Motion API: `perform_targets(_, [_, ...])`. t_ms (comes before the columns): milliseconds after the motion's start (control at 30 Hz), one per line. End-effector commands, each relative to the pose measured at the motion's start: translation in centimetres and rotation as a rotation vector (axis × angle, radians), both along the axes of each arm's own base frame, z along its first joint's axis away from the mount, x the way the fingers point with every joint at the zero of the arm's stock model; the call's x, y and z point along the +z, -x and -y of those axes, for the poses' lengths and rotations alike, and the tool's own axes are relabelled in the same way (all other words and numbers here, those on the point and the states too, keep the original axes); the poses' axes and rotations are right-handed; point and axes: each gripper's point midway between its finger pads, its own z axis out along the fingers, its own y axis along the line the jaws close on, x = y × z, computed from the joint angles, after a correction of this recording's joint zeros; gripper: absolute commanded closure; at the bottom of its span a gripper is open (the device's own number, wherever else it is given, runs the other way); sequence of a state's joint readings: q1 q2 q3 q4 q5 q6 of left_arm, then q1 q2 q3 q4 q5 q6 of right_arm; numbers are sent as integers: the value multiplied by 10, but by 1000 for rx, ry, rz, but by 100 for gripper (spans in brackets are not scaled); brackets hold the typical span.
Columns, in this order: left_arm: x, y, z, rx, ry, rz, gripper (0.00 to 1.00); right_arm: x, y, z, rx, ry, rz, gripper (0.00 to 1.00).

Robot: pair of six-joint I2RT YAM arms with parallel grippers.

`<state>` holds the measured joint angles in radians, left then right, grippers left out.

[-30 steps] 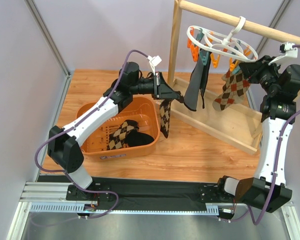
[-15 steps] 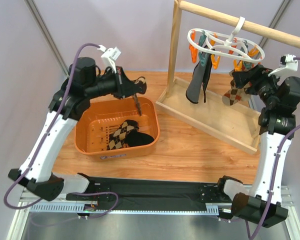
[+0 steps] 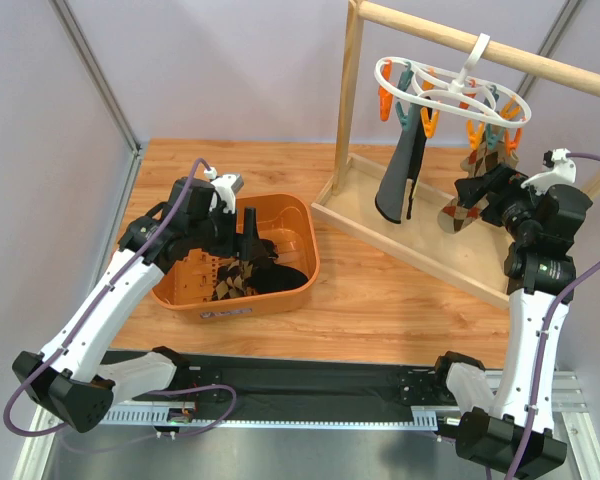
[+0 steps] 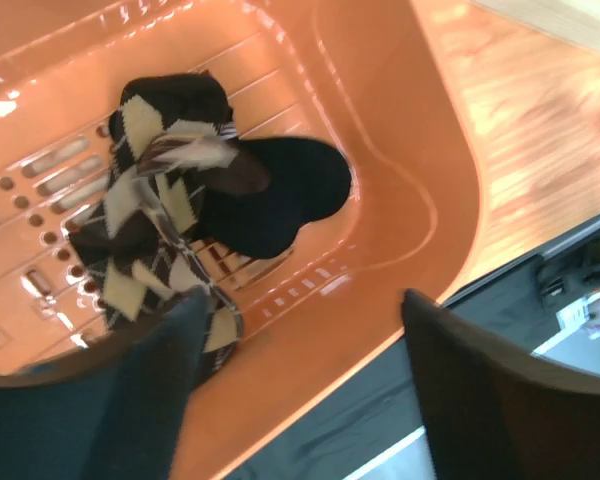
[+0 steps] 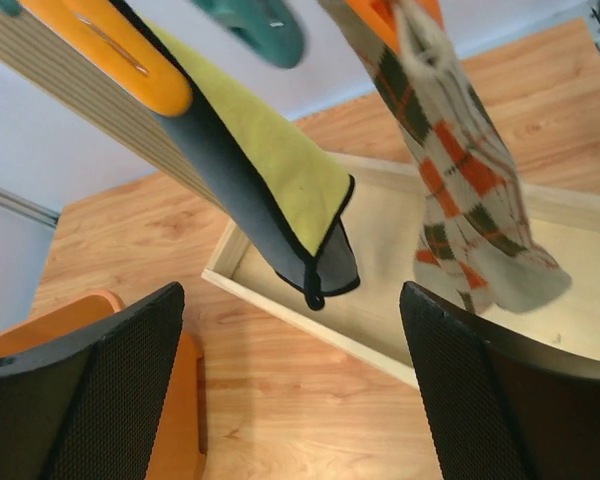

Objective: Remove the socks clipped to the hanger

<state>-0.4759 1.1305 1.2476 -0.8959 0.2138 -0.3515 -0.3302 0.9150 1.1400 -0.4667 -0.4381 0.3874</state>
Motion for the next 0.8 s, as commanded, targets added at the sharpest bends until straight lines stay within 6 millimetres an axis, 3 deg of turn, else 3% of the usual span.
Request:
perform_targets(0, [33,-9,2,-11,44,131,12,-14,0,11,-58,37,-33,10])
perform_targets(33, [39,-10,3,-17,54,152,3,-19,-1,17,-89,41,-50,10])
perform_targets(100, [50,-9,5,-33,76,185,0,-27,-4,27,-134,56,-71,10])
perform_targets(233, [62,-6,15,-84,136,232,0,-27,-12,48,-216,127,-45,10])
perform_targets(400, [55,0,32,-162,213,223,2,-30,-27,67,-277,188,-18,9])
perform_targets(567, [62,5,47,-239,280,214,7,-31,-47,85,-289,283,-17,7])
perform_targets(767, [66,11,54,-283,325,213,8,-41,-73,83,-159,300,31,11])
